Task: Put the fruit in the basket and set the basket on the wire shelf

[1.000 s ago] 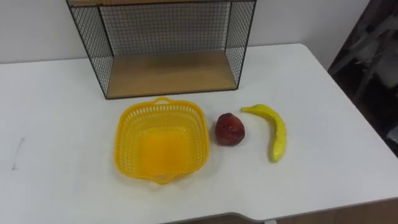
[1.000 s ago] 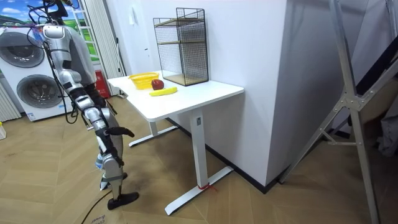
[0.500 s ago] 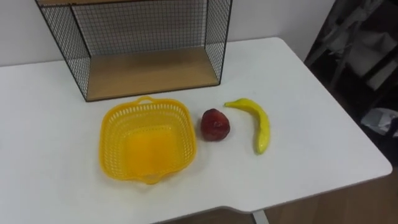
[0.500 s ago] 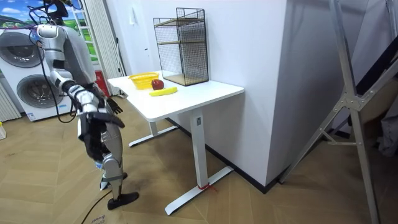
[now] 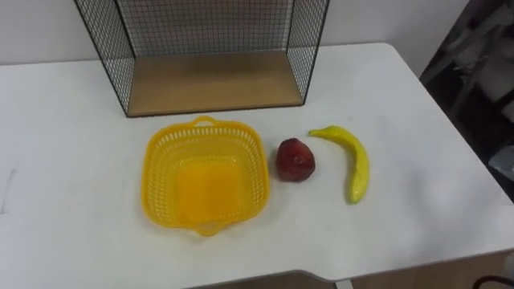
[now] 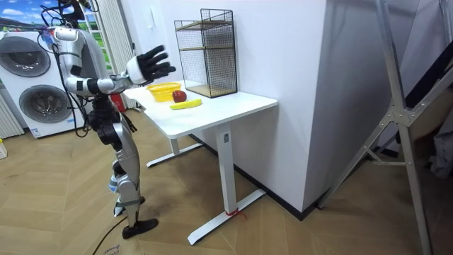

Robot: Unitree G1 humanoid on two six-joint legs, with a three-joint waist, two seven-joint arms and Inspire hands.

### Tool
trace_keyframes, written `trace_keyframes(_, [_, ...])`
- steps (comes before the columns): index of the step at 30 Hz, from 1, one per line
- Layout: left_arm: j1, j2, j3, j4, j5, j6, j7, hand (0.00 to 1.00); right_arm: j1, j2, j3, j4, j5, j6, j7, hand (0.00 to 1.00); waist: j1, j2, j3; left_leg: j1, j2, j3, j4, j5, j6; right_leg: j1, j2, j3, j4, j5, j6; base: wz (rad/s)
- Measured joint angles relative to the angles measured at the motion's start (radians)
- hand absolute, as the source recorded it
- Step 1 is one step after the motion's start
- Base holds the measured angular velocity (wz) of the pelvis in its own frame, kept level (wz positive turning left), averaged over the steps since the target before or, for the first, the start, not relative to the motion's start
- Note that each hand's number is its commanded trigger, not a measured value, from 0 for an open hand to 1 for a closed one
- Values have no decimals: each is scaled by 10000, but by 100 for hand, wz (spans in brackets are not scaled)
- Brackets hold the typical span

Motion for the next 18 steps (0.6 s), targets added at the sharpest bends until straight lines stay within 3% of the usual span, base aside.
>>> trace_keyframes(2, [21, 10, -74, 2, -7, 4, -93, 0, -3, -83, 409, 0, 22, 21, 745, 0, 18, -24, 0, 3, 0, -51, 12, 0, 0, 26, 0, -7, 1, 0, 0, 5])
trace_keyframes(9, [3, 33, -456, -3, 81, 96, -269, 0, -5, -306, 1653, 11, 39, 653, 3285, 0, 144, -102, -17, 3, -3, -206, 53, 0, 0, 140, -9, -90, -65, 6, -9, 6])
trace_keyframes(14, [-135, 47, -610, -13, 85, 227, -288, 0, -8, -389, 2160, 10, 10, 795, 4384, 0, 291, -152, -43, 7, -5, -243, 60, 0, -1, 244, -15, -185, -175, 31, -22, 6])
trace_keyframes(18, [-232, 61, -650, 29, 80, 255, -292, 0, -23, -383, 2489, 9, -81, 798, 5220, 0, 334, -100, -15, -11, 0, -333, 85, 0, -1, 284, -16, -251, -180, 31, -22, 7])
